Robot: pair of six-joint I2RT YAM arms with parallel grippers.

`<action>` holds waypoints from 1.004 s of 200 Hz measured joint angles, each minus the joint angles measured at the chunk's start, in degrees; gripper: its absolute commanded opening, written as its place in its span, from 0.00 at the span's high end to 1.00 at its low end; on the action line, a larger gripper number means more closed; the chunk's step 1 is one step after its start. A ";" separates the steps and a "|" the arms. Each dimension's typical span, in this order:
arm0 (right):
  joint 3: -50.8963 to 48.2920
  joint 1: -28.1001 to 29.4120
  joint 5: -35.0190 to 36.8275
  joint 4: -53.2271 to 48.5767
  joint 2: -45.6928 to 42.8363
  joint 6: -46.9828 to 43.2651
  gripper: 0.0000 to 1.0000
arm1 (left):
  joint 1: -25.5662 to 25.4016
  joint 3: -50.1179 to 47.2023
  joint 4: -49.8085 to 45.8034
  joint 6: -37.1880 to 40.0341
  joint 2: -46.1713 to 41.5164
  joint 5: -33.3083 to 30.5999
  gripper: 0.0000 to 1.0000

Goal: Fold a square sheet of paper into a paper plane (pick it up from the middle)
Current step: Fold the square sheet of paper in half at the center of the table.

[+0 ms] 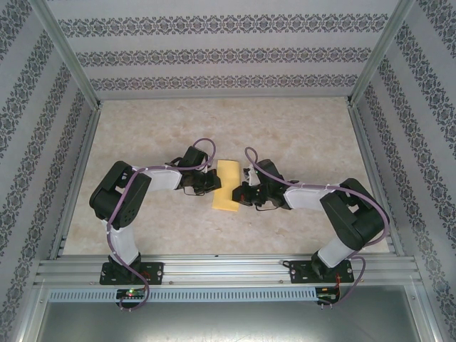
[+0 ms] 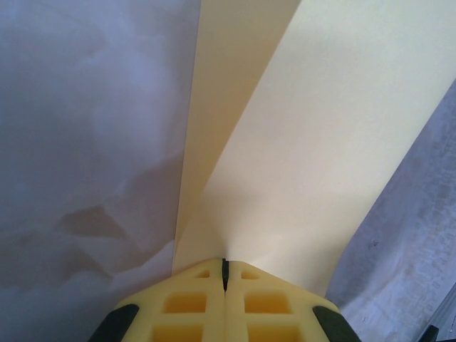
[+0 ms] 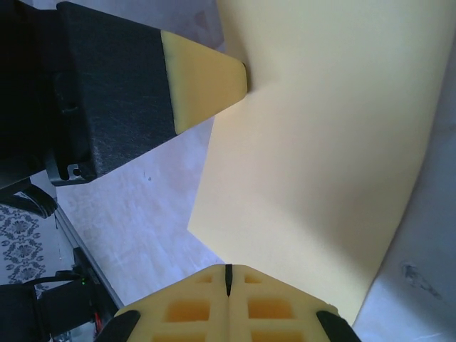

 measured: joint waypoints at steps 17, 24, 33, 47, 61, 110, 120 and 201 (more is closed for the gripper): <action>0.00 0.48 0.00 0.02 0.02 0.02 0.97 | 0.00 0.00 -0.02 0.00 0.00 -0.02 1.00; 0.00 0.68 0.00 0.15 0.15 0.00 0.97 | 0.00 0.00 -0.02 0.00 0.00 -0.02 1.00; -0.02 0.85 0.00 0.46 0.63 0.00 0.97 | 0.00 0.00 -0.02 0.00 0.00 -0.02 1.00; -0.15 0.85 -0.09 1.22 1.97 0.02 0.97 | 0.00 0.00 -0.04 0.00 0.00 -0.02 1.00; -0.66 0.85 -0.17 1.70 3.56 0.02 0.97 | 0.00 0.00 -0.04 0.00 0.00 -0.02 1.00; -3.06 0.83 -0.66 4.74 5.25 0.09 0.97 | -0.02 0.00 -0.07 0.00 0.00 -0.02 1.00; -3.32 0.85 -0.61 5.03 5.01 0.13 0.97 | -0.02 0.00 -0.09 0.00 0.00 0.00 1.00; -3.76 1.60 -0.22 2.99 0.11 0.24 0.96 | -0.04 0.00 -0.11 0.02 0.00 0.00 1.00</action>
